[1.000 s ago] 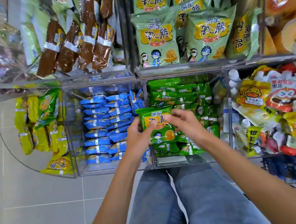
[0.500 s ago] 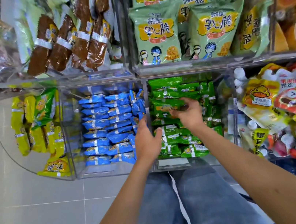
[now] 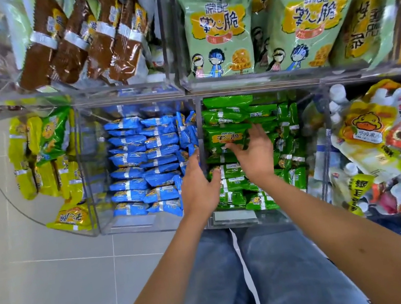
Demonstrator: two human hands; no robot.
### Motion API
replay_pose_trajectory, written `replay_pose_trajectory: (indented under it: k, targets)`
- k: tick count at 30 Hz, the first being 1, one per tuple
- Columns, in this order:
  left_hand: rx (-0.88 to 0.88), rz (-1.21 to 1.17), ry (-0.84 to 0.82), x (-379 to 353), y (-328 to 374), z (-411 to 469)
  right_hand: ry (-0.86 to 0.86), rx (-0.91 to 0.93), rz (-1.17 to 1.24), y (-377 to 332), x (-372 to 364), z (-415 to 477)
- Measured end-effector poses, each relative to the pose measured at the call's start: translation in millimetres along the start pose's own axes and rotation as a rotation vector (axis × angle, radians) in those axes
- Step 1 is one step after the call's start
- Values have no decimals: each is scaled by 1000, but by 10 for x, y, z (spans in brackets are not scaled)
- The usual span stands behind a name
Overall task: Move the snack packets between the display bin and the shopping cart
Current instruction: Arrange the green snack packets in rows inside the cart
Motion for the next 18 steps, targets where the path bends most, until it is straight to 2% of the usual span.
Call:
replay_pose_trajectory:
  k: [4,10,18]
  targets:
    - [-2,-25,3,-9,0,-2,62,84,57,-37,36,48]
    - [4,-24,23,-35,-7,10,-126,-41,-155,25,-57,135]
    - [13,-44,28,-30,-3,16,-204,-67,-139,130,-63,152]
Point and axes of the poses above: each hand's wrist, its own z-axis towards the middle knuckle, its own x-axis out of the back of the hand, y = z × x, the point moved 2 cm from there along z, towards the middle knuckle, and after that the axes turned 7 degrees about -y, right-handed, at the moved point
